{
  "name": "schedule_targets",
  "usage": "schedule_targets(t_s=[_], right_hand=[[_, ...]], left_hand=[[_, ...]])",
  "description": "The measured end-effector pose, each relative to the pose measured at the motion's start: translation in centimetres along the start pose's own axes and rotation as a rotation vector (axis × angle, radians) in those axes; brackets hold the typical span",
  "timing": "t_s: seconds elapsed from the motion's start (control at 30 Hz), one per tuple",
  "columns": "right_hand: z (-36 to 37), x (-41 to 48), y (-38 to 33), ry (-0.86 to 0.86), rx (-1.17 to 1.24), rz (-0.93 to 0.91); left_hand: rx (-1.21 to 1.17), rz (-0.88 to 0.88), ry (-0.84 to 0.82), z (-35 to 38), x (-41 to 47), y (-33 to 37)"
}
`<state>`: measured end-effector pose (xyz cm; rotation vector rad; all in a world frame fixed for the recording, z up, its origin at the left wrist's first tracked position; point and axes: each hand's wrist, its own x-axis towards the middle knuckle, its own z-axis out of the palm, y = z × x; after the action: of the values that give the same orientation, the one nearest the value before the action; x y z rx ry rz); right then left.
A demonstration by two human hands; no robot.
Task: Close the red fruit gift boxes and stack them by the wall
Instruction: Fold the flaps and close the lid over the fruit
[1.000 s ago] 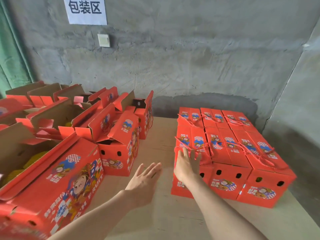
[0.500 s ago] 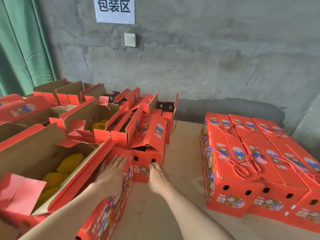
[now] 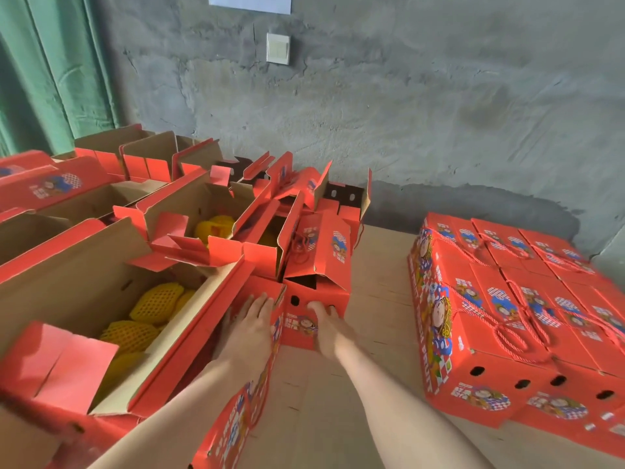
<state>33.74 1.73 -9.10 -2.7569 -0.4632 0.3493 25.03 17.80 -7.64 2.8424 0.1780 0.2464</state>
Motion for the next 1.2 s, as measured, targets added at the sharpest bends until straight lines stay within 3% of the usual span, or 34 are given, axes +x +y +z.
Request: schedule_targets(t_s=[0.3, 0.4, 0.53, 0.7, 0.93, 1.2], right_hand=[[-0.5, -3.2, 2.1, 0.160, 0.142, 0.166], [-1.5, -4.2, 5.2, 0.134, 0.217, 0.199], [-1.4, -5.6, 6.7, 0.045, 0.279, 0.136], [1.0, -9.1, 5.4, 0.117, 0.126, 0.086], [-0.2, -16.8, 8.4, 0.090, 0.099, -0.034], [-0.7, -25.9, 16.4, 0.248, 0.429, 0.020]], left_hand=[[0.068, 0.009, 0.018, 0.2, -0.2, -0.3], [0.124, 0.025, 0.002, 0.2, -0.2, 0.0], [0.127, 0.019, 0.009, 0.1, 0.2, 0.2], [0.144, 0.007, 0.034, 0.2, 0.3, -0.2], [0.483, 0.105, -0.104, -1.1, -1.1, 2.3], [-0.022, 0.138, -0.018, 1.0, -6.0, 12.2]])
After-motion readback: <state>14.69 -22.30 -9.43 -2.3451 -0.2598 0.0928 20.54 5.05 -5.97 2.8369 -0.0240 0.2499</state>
